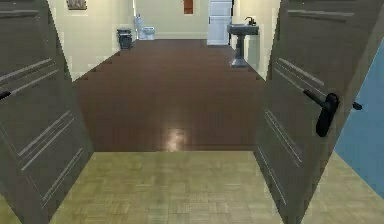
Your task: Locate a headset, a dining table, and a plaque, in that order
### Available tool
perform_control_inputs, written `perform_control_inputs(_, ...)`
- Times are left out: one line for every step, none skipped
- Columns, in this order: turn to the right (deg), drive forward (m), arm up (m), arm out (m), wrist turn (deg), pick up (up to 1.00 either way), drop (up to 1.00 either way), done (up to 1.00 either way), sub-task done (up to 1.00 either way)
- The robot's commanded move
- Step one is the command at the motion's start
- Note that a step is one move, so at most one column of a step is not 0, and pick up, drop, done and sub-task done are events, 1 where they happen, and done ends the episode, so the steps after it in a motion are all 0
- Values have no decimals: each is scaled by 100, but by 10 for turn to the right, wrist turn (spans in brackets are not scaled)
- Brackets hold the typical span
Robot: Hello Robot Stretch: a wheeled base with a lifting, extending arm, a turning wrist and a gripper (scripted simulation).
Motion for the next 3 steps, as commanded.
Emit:
perform_control_inputs(0,100,0,0,0,0,0,0,0)
perform_control_inputs(0,100,0,0,0,0,0,0,0)
perform_control_inputs(0,100,0,0,0,0,0,0,0)
